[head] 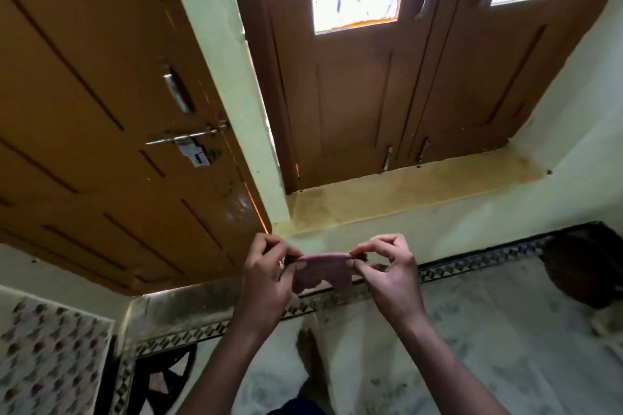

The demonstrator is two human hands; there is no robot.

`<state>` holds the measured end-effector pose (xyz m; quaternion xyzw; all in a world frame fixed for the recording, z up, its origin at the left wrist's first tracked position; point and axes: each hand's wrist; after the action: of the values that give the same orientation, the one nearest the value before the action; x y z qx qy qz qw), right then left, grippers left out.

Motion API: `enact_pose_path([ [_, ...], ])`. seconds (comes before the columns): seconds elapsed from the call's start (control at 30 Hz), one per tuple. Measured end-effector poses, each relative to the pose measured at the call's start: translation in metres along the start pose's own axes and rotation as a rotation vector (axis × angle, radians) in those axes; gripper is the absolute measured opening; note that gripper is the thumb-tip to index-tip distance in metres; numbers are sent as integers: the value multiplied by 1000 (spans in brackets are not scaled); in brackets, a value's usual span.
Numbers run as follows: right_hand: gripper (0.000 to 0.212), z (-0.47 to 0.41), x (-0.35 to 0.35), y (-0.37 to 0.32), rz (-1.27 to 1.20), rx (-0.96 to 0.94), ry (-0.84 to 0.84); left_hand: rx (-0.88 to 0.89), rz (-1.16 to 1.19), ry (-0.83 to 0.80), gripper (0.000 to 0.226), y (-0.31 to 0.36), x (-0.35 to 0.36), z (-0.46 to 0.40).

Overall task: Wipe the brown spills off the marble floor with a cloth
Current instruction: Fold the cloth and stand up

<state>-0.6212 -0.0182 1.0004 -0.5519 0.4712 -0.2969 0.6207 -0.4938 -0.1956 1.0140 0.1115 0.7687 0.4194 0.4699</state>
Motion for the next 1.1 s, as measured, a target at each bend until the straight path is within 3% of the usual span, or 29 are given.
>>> enact_pose_path([
  [0.07,21,-37,-1,7,75,-36,-94,-4,66,-33,18,-12,12,-29],
  [0.2,13,-102,6,10,-59,6,-374,-39,227,-54,7,-43,31,-86],
  [0.3,14,-143,18,15,-63,18,-337,-161,388,-51,14,-58,44,-123],
  [0.4,18,-178,28,29,-131,96,-245,-290,496,-53,46,-74,61,-153],
  [0.5,20,-208,39,47,-179,195,-242,-285,457,-76,61,-95,79,-179],
  [0.63,11,-254,48,77,-85,228,-297,-315,350,-117,46,-115,103,-205],
  [0.83,48,-298,61,131,104,355,-484,-361,222,-186,58,-144,141,-222],
  [0.97,60,-325,75,163,213,325,-551,-409,171,-120,55,-151,167,-235],
  [1.1,58,-359,103,178,180,304,-570,-471,114,10,61,-177,183,-260],
])
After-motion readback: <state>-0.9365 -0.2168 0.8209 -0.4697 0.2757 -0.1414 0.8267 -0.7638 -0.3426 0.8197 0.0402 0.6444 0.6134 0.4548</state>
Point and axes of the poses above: each hand's wrist, its own z-axis away from the middle knuckle, its own x-axis out of the palm, y = z × x, and after that the axes turned 1 degree about -y, right-handed
